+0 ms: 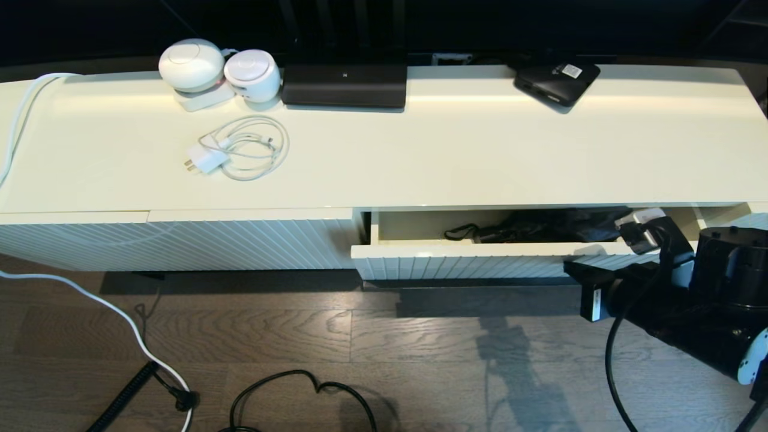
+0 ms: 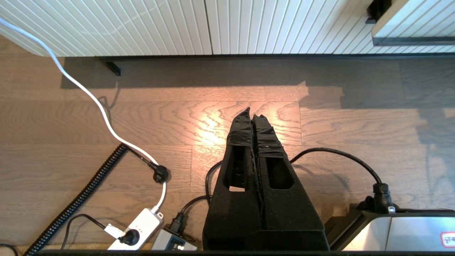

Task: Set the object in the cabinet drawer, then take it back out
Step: Close the drawer

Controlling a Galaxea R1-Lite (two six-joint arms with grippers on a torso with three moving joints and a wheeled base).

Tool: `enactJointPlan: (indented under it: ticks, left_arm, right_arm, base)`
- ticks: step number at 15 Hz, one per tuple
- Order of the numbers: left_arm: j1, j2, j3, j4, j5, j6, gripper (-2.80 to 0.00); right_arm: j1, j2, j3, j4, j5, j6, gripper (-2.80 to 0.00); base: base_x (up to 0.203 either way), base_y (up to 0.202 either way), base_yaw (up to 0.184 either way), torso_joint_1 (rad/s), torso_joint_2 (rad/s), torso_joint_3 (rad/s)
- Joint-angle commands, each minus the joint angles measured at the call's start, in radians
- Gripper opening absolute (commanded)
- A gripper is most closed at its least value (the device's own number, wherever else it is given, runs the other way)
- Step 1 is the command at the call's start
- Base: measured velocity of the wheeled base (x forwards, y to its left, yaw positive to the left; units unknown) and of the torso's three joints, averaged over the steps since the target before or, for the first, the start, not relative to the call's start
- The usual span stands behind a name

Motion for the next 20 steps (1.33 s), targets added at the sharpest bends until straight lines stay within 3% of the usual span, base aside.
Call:
enactJointPlan:
  ticks: [1,9,13,20]
  left_arm:
    - [0.001,0.0,0.0,0.0,0.0,0.0,-2.8]
    - [0.001,0.0,0.0,0.0,0.0,0.0,-2.8]
    - [0.001,0.0,0.0,0.0,0.0,0.0,-2.8]
    - [0.001,0.0,0.0,0.0,0.0,0.0,-2.8]
  right_arm:
    - [-0.001,0.01,-0.019,-0.017,-0.001,-0.003,-2.8]
    - [-0.004,0.078,-0.055,-0.095,-0.001,-0.014,-2.8]
    - [-0.005,0.162,-0.057,-0.2,0.001,-0.076,-2.8]
    - [-0.009,0.218,-0.129,-0.219,0.002,-0.096,-2.8]
  base:
    - [0.0,0.0,0.0,0.0,0.0,0.0]
    - [0.0,0.0,0.0,0.0,0.0,0.0]
    - [0.0,0.0,0.0,0.0,0.0,0.0]
    - [0.0,0.0,0.0,0.0,0.0,0.0]
